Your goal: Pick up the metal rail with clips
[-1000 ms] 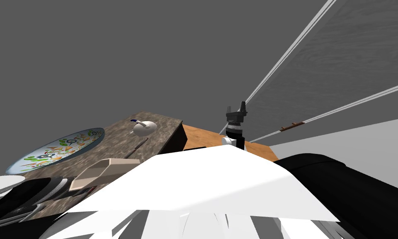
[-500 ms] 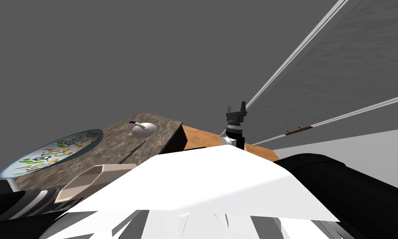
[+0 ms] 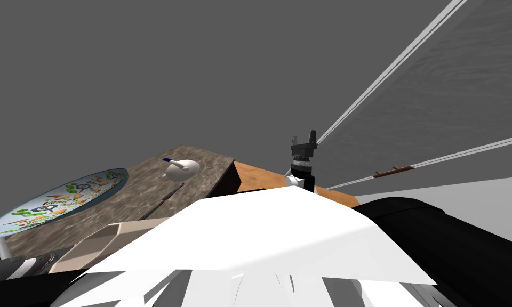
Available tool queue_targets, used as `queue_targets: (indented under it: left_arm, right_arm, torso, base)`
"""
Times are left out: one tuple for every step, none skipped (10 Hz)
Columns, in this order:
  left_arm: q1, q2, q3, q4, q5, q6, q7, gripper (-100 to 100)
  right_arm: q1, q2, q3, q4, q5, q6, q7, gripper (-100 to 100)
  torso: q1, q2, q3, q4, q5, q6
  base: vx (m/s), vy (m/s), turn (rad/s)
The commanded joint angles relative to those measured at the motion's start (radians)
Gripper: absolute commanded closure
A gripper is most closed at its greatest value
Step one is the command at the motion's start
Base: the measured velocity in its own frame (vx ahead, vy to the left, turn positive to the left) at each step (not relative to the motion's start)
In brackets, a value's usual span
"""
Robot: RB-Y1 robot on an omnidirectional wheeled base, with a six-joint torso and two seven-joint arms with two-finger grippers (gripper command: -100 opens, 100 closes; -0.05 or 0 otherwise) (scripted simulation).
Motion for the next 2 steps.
queue_targets:
  left_arm:
    - [0.000, 0.000, 0.000, 0.000, 0.000, 0.000, 0.000, 100]
    - [0.003, 0.000, 0.001, 0.000, 0.003, 0.001, -0.005, 0]
  right_arm:
    - [0.000, 0.000, 0.000, 0.000, 0.000, 0.000, 0.000, 0]
    - [0.000, 0.000, 0.000, 0.000, 0.000, 0.000, 0.000, 0]
  torso:
    - [0.000, 0.000, 0.000, 0.000, 0.000, 0.000]
    - [0.000, 0.001, 0.001, 0.000, 0.000, 0.001]
  base:
    - [0.021, -0.004, 0.012]
    - [0.000, 0.000, 0.000]
